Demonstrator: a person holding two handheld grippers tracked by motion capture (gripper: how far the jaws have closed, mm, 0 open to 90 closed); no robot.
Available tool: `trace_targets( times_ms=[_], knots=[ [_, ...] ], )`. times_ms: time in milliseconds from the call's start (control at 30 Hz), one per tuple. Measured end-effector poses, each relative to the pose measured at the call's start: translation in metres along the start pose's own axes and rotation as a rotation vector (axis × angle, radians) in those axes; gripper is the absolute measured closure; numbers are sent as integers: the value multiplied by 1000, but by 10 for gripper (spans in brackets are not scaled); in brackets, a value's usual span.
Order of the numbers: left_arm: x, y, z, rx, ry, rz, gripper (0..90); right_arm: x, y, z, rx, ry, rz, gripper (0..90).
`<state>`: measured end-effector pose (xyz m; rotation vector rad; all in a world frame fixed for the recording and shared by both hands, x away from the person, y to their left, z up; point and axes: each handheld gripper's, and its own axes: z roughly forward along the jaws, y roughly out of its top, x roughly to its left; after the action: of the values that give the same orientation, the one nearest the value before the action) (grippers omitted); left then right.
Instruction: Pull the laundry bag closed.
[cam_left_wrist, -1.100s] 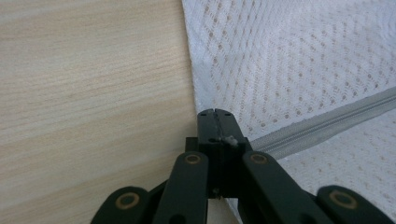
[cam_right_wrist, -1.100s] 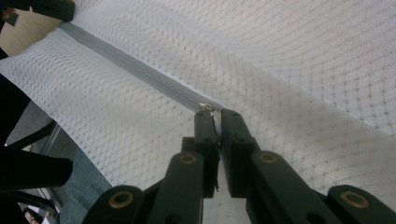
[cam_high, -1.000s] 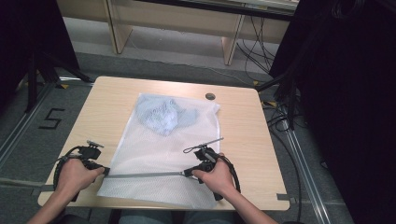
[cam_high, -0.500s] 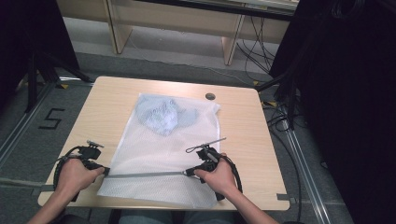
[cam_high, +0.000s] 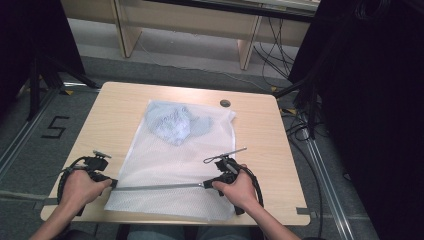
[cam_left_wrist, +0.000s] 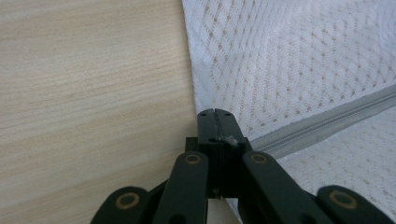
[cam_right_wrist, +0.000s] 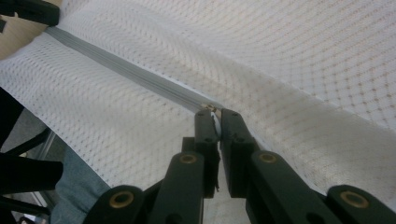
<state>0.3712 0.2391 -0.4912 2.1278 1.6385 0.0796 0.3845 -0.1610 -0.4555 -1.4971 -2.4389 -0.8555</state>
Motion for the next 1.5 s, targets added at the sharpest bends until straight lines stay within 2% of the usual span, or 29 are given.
trace_targets(
  times_ms=[200,367,500,800,1333,1500],
  knots=[
    [0,0,0,0,-1,0,899,-4,-2,-1,8,-19,12,868],
    [0,0,0,0,0,0,899,-6,-3,-3,-1,-3,19,868],
    [0,0,0,1,0,-1,899,-8,-4,-4,-1,-17,22,868],
    [0,0,0,2,0,-1,899,-10,-6,-7,-2,-3,27,868],
    [0,0,0,2,0,-1,899,-15,-9,-10,-10,-13,27,868],
    [0,0,0,2,0,-2,899,-18,-11,-12,-6,-13,40,868]
  ],
)
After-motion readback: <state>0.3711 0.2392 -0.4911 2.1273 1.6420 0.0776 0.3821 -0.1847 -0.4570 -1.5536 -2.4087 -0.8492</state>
